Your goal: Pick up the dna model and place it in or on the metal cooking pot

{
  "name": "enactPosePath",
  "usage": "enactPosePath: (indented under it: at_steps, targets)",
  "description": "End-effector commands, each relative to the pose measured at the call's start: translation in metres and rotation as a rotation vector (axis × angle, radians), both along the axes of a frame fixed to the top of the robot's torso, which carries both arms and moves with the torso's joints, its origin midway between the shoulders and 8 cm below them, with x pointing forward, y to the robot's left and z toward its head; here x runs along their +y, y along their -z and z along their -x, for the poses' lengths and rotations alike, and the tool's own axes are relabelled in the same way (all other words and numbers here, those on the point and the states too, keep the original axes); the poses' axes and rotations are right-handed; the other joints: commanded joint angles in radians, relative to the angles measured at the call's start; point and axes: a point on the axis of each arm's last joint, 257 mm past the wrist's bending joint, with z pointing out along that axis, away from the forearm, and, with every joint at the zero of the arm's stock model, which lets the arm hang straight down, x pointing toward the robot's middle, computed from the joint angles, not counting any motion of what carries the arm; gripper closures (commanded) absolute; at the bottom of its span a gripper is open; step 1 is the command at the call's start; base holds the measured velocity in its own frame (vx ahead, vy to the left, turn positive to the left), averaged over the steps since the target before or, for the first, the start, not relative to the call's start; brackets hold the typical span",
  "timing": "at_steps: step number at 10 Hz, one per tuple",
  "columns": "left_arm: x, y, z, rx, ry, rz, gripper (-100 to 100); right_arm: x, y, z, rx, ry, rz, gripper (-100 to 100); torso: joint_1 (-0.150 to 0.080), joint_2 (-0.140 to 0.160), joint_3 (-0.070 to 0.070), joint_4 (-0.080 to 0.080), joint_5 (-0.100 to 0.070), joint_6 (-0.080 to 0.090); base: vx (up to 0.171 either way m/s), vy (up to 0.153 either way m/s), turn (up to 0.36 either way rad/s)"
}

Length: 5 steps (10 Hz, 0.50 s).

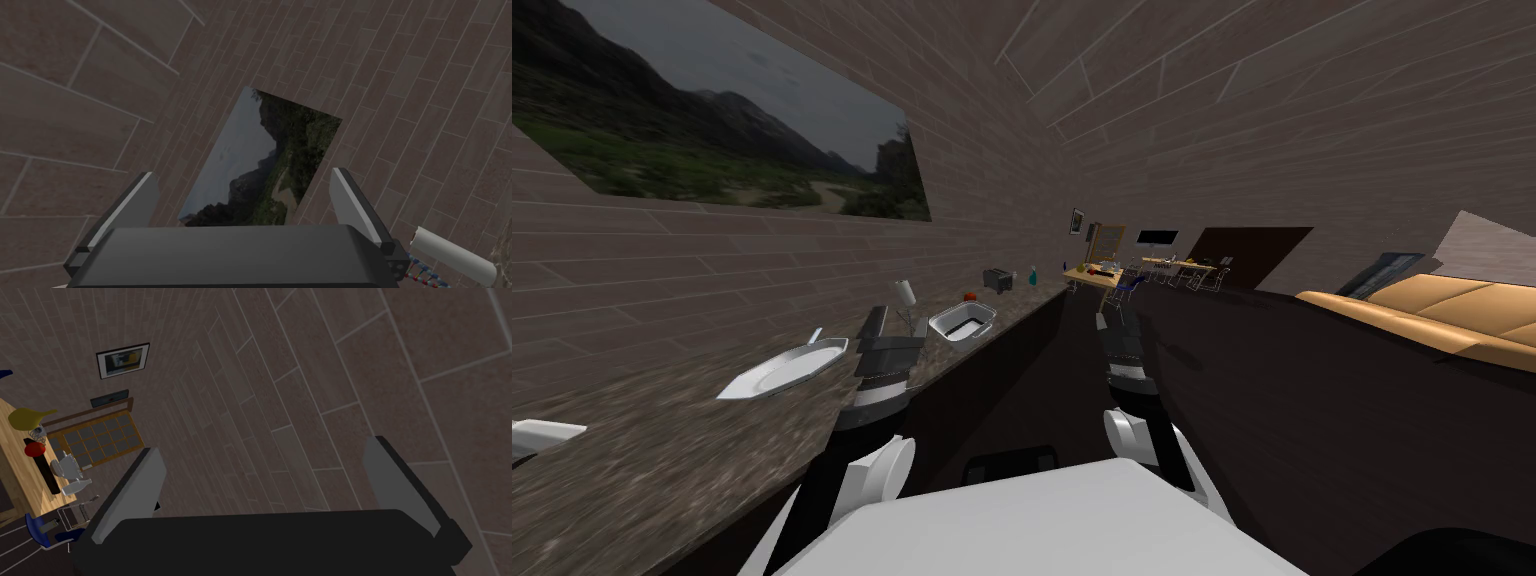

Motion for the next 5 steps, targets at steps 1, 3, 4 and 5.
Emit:
enactPosePath:
  at_steps: [1,3,4,5]
  targets:
    - [-0.0016,0.0034,-0.0021,0.018,0.040,0.002,-100,0.0000,0.0000,0.0000,0.000,0.000,0.000,0,0.000,0.000,0.000,0.000,0.000,0.000,-0.012,-0.003,0.001]
    - [-0.0021,0.0077,-0.0048,0.042,0.088,0.023,-100,0.0000,0.0000,0.0000,0.000,0.000,0.000,0,0.000,0.002,0.001,0.000,0.000,0.000,-0.037,-0.002,0.002]
    - [-0.0023,0.0103,-0.0064,0.057,0.116,0.040,-100,0.0000,0.0000,0.0000,0.000,0.000,0.000,0,0.000,0.003,0.002,0.001,0.000,0.000,-0.051,-0.001,0.001]
    - [-0.0026,0.0131,-0.0081,0.075,0.147,0.060,-100,0.0000,0.0000,0.0000,0.000,0.000,0.000,0,0.000,0.003,0.002,0.001,0.000,0.000,-0.051,-0.014,0.001]
